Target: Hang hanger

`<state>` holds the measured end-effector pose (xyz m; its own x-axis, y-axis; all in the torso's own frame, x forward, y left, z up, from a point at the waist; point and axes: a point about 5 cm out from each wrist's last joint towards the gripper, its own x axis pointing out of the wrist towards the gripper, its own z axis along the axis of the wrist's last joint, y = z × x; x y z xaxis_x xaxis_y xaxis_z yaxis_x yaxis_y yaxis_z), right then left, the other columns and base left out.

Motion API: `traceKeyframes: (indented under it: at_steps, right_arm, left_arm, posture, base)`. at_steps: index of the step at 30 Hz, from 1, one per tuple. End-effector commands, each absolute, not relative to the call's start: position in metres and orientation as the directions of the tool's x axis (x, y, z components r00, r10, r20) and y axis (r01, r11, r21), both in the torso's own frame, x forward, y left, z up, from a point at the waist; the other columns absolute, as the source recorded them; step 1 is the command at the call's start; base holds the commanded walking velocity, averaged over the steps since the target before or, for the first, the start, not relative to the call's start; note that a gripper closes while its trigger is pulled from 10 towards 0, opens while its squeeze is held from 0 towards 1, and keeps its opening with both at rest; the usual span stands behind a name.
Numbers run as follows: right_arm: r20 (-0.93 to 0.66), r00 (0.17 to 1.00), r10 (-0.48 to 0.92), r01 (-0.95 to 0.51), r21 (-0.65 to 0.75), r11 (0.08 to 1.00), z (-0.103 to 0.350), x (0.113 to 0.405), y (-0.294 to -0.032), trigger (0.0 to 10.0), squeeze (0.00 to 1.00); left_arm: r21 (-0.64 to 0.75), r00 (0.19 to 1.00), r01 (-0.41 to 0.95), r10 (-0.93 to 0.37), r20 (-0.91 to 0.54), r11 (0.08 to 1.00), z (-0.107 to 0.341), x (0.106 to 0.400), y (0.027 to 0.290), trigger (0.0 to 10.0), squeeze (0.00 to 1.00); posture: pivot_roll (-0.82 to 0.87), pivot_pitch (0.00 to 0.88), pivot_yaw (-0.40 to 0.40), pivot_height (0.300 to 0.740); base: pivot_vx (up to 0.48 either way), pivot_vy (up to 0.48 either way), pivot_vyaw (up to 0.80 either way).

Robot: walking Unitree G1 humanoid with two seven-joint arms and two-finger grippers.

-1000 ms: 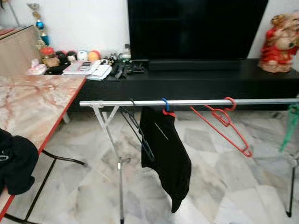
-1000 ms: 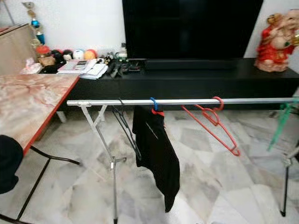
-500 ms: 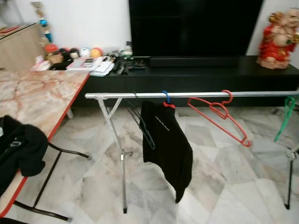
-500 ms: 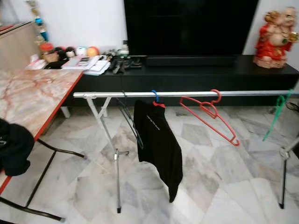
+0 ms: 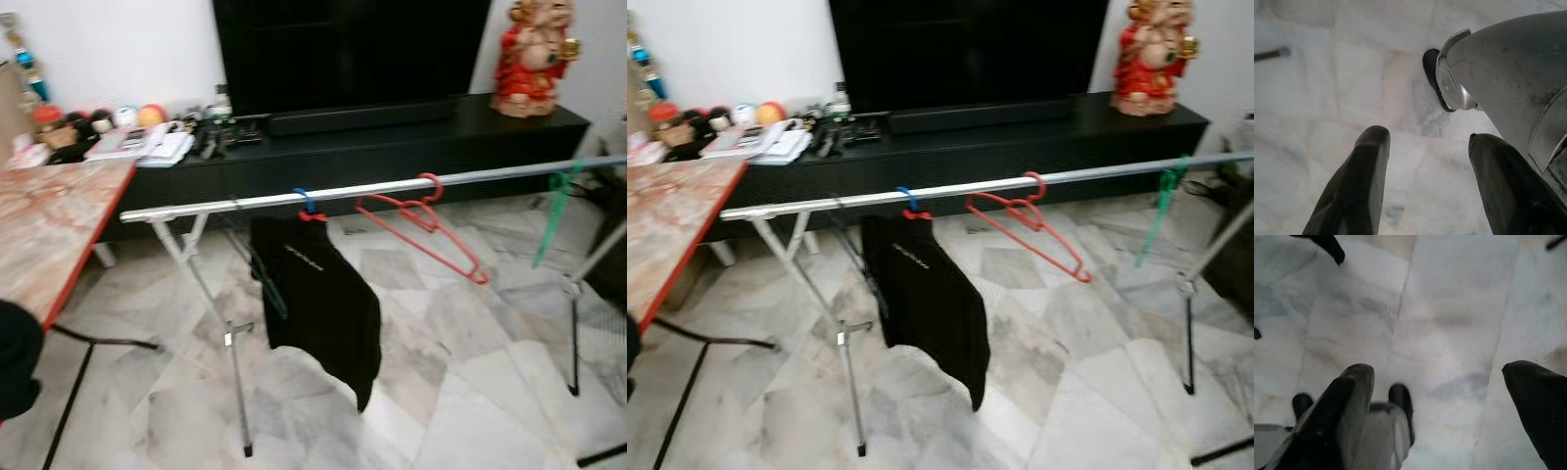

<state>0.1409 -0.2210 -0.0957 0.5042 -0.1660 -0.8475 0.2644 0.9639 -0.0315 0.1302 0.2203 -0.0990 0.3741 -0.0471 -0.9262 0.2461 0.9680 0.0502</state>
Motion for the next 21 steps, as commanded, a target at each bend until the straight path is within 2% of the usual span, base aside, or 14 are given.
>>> traceKeyframes:
  at_steps: [1,4,6,14,21]
  right_arm:
    - [-0.858,0.49,-0.153,0.254,-0.027,0.967,-0.099,0.138,-0.208,10.0,0.0]
    - [-0.861,0.489,-0.139,0.241,-0.02,0.97,-0.101,0.138,-0.194,10.0,0.0]
    - [-0.86,0.494,-0.128,0.225,-0.015,0.974,-0.102,0.14,-0.186,10.0,0.0]
    - [-0.851,0.515,-0.102,0.186,-0.006,0.983,-0.1,0.15,-0.163,10.0,0.0]
    - [-0.861,0.496,-0.112,0.199,-0.013,0.98,-0.103,0.142,-0.154,10.0,0.0]
  left_arm:
    - [0.061,0.368,0.272,-0.045,-0.929,0.96,-0.099,0.127,0.222,10.0,0.0]
    - [0.076,0.361,0.317,-0.046,-0.931,0.945,-0.1,0.128,0.221,10.0,0.0]
    - [0.072,0.357,0.299,-0.042,-0.933,0.952,-0.1,0.126,0.221,10.0,0.0]
    - [0.069,0.359,0.304,-0.047,-0.932,0.95,-0.1,0.127,0.221,10.0,0.0]
    - [0.07,0.363,0.303,-0.047,-0.93,0.95,-0.1,0.129,0.22,10.0,0.0]
  posture:
    - [0.08,0.0,0.04,0.74]
    - [0.07,0.0,0.043,0.74]
    - [0.07,0.0,0.046,0.74]
    - [0.05,0.0,0.049,0.74]
    - [0.05,0.0,0.042,0.74]
  base:
    - [0.0,0.0,-0.72]
    - [0.0,-0.32,-0.72]
    - [0.0,-0.48,-0.71]
    - [0.0,0.0,-0.71]
    - [0.0,0.0,-0.7]
